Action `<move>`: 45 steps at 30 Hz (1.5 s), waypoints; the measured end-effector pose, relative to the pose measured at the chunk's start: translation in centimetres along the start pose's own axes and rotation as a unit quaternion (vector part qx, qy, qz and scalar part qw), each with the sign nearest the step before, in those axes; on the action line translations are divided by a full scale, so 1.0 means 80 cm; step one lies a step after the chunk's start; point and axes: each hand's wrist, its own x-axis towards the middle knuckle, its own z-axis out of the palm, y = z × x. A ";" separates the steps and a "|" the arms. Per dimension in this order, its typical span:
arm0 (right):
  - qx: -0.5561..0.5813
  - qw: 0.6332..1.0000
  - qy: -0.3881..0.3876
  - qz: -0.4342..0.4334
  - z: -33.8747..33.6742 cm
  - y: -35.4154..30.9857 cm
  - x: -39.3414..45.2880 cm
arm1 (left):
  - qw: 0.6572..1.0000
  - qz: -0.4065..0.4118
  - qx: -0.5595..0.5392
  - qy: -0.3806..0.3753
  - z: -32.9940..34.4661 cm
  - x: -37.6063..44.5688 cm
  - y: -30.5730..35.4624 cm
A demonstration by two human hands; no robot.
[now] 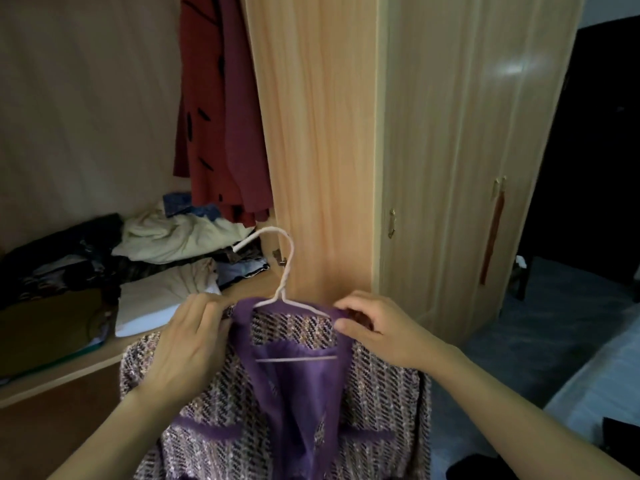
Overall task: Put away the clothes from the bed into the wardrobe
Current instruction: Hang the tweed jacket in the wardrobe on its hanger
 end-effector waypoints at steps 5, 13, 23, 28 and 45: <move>0.021 0.999 0.006 -0.041 0.028 -0.031 0.032 | 0.999 -0.019 0.034 0.012 -0.041 -0.023 -0.027; 0.055 0.991 0.035 -0.115 0.078 -0.134 0.075 | 0.999 -0.006 0.030 0.030 -0.116 -0.060 -0.072; 0.104 0.988 0.103 -0.056 0.174 -0.258 0.127 | 0.983 -0.144 0.097 0.053 -0.194 -0.114 -0.172; 0.152 0.981 0.113 0.036 0.236 -0.282 0.127 | 0.984 -0.150 0.031 0.086 -0.206 -0.131 -0.137; 0.352 0.927 0.098 0.083 0.317 -0.382 0.120 | 0.859 -0.422 -0.284 0.052 -0.202 -0.123 -0.130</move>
